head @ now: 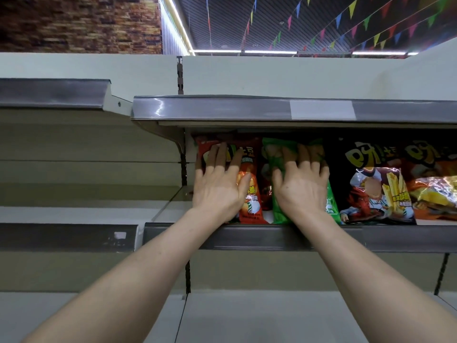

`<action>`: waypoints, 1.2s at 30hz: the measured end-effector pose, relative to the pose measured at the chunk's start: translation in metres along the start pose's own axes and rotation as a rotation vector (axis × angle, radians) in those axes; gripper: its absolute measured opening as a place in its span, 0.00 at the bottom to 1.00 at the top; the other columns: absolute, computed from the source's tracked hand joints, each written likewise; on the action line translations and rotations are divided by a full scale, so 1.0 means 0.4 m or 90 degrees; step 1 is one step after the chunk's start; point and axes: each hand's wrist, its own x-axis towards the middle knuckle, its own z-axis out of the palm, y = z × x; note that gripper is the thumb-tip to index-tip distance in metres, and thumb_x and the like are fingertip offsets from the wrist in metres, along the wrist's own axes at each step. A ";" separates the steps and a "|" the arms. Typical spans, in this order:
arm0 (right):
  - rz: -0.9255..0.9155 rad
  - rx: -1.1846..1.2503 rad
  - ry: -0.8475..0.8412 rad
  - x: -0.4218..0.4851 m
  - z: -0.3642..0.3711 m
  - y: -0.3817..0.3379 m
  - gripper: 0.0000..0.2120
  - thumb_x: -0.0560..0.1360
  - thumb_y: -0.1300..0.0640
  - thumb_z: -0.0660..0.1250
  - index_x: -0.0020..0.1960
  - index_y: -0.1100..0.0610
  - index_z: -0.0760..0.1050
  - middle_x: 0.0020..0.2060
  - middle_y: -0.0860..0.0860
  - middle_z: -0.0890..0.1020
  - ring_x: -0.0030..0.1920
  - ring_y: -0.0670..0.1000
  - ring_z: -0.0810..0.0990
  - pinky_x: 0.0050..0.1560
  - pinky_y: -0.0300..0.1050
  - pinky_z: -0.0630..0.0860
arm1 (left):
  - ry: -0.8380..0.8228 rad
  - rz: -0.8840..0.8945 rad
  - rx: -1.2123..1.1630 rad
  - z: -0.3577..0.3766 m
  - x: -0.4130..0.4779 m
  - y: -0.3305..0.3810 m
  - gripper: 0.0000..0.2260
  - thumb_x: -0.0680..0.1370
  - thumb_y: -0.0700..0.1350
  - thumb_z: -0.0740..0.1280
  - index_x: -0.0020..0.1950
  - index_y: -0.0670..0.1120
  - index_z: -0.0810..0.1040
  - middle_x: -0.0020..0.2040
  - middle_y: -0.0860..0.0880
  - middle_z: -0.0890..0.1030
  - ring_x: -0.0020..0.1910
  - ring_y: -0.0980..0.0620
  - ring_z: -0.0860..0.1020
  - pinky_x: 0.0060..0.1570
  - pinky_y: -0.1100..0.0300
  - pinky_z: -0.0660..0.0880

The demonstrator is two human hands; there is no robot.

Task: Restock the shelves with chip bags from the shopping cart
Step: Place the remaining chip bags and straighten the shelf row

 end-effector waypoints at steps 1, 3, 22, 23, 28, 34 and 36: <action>-0.005 0.002 -0.018 0.000 -0.012 0.000 0.20 0.72 0.50 0.58 0.37 0.65 0.78 0.32 0.65 0.78 0.37 0.64 0.77 0.48 0.61 0.74 | -0.005 0.001 0.000 -0.003 0.001 -0.001 0.29 0.80 0.61 0.43 0.75 0.50 0.65 0.73 0.41 0.66 0.74 0.43 0.60 0.69 0.47 0.55; -0.014 0.004 -0.047 0.002 -0.029 -0.005 0.20 0.76 0.50 0.59 0.46 0.66 0.79 0.41 0.67 0.80 0.46 0.66 0.77 0.56 0.62 0.69 | -0.023 0.007 0.005 -0.011 0.002 -0.002 0.26 0.82 0.61 0.46 0.75 0.50 0.63 0.74 0.41 0.65 0.74 0.42 0.59 0.70 0.46 0.53; -0.379 0.368 -0.100 -0.278 -0.056 -0.187 0.20 0.72 0.51 0.55 0.53 0.61 0.79 0.53 0.59 0.79 0.57 0.62 0.76 0.57 0.56 0.72 | 0.243 -0.244 -0.106 -0.091 -0.329 -0.093 0.12 0.77 0.47 0.65 0.58 0.44 0.77 0.54 0.43 0.75 0.53 0.41 0.76 0.54 0.48 0.70; -0.391 0.383 -0.112 -0.305 -0.054 -0.202 0.18 0.72 0.53 0.57 0.52 0.61 0.79 0.52 0.59 0.79 0.56 0.62 0.77 0.56 0.56 0.73 | 0.241 -0.265 -0.094 -0.092 -0.364 -0.107 0.12 0.77 0.47 0.64 0.58 0.44 0.77 0.53 0.42 0.75 0.52 0.40 0.77 0.53 0.47 0.71; -0.460 0.409 -0.210 -0.449 -0.051 -0.289 0.16 0.79 0.57 0.62 0.64 0.60 0.75 0.62 0.58 0.74 0.67 0.59 0.69 0.67 0.54 0.62 | 0.172 -0.367 -0.040 -0.100 -0.536 -0.193 0.12 0.79 0.47 0.64 0.61 0.45 0.75 0.57 0.45 0.74 0.56 0.43 0.76 0.57 0.47 0.70; -0.532 0.446 -0.336 -0.613 -0.036 -0.399 0.17 0.82 0.53 0.57 0.67 0.57 0.72 0.64 0.54 0.72 0.68 0.55 0.65 0.68 0.46 0.57 | 0.108 -0.487 0.013 -0.120 -0.707 -0.277 0.13 0.81 0.48 0.61 0.64 0.47 0.73 0.60 0.48 0.72 0.56 0.47 0.75 0.57 0.52 0.69; -0.552 0.453 -0.386 -0.666 -0.029 -0.429 0.17 0.82 0.53 0.57 0.68 0.57 0.72 0.65 0.54 0.71 0.68 0.55 0.65 0.68 0.46 0.57 | 0.068 -0.524 0.030 -0.117 -0.766 -0.310 0.14 0.81 0.48 0.61 0.65 0.47 0.72 0.61 0.47 0.72 0.57 0.47 0.74 0.60 0.52 0.68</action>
